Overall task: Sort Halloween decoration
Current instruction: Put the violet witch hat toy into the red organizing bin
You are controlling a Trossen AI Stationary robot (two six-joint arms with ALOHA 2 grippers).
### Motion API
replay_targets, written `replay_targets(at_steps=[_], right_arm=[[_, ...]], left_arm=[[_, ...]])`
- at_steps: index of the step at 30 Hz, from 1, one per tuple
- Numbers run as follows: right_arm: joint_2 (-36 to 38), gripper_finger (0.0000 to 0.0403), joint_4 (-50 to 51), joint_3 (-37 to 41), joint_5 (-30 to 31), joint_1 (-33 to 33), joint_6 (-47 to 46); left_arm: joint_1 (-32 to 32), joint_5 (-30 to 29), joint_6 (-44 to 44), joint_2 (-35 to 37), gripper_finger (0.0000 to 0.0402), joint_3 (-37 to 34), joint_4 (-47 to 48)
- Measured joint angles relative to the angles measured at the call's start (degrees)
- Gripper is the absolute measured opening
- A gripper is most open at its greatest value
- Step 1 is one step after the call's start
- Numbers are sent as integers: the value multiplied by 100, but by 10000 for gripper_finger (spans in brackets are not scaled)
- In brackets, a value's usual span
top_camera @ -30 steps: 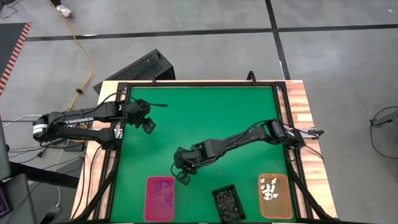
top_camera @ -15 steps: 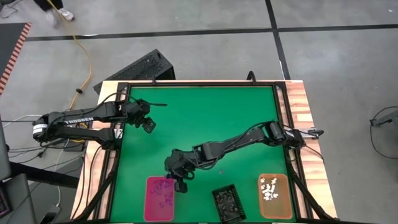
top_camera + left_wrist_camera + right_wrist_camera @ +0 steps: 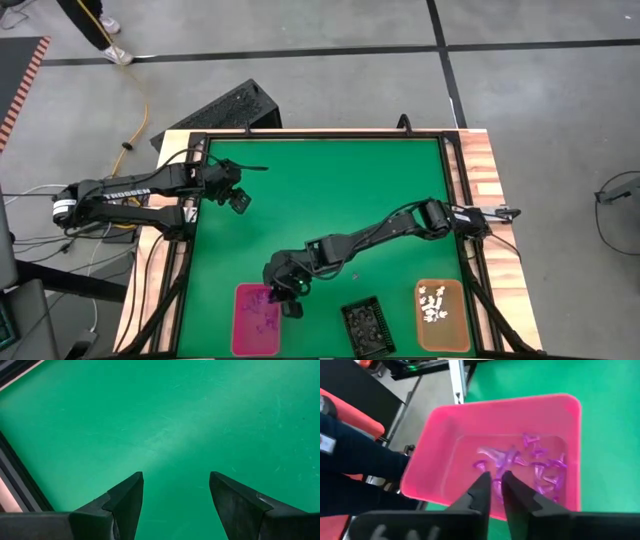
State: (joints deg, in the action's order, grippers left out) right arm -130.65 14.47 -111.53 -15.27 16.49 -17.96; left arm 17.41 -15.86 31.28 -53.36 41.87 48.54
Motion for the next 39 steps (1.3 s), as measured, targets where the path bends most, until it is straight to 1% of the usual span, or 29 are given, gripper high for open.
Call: replay_targets(at_steps=[5, 7, 9, 11, 15, 18, 20, 23, 26, 28, 31, 33, 35, 37, 39], right_arm=[[9, 144, 54, 0, -29, -17, -261], [13, 161, 183, -42, -182, -67, -797], [13, 167, 650, -192, -445, -129, -1393], [90, 165, 1445, -410, -441, -164, -1625], [378, 153, 3425, -852, 363, -2, -1729], [684, 148, 4569, -885, 769, 254, -1909], [888, 147, 5352, -880, 873, 411, -1946], [1252, 152, 6278, -876, 1464, 674, -2301], [1627, 157, 6794, -772, 2244, 941, -2919], [1903, 157, 6976, -439, 2399, 1033, -3438], [2249, 153, 6945, 428, 2147, 1026, -3921], [2401, 151, 6427, 1101, 1950, 936, -4090], [2539, 151, 5622, 1710, 1741, 829, -4228], [2627, 153, 5068, 2193, 1708, 729, -4469], [2656, 158, 4791, 2575, 1718, 666, -4721]], left_arm=[[0, 0, -15, 0, 219, 0, -4], [0, 2, -16, 0, 219, 0, -3], [0, 2, -17, 0, 219, 0, 0], [0, 5, -42, 0, 219, 0, 1], [0, 69, -64, 0, 219, 0, 2], [0, 343, -149, -2, 219, 0, 2], [0, 522, -246, 2, 219, 0, 7], [0, 630, -394, -2, 219, 0, 10], [2, 624, -479, -2, 219, 0, 2], [2, 647, -527, -2, 219, 0, -6], [2, 708, -535, -2, 219, 0, -6], [2, 712, -535, -2, 219, 0, -3], [2, 713, -535, -2, 219, 0, -6], [2, 712, -535, -2, 219, 0, -15], [2, 710, -533, -2, 219, 0, -14]])
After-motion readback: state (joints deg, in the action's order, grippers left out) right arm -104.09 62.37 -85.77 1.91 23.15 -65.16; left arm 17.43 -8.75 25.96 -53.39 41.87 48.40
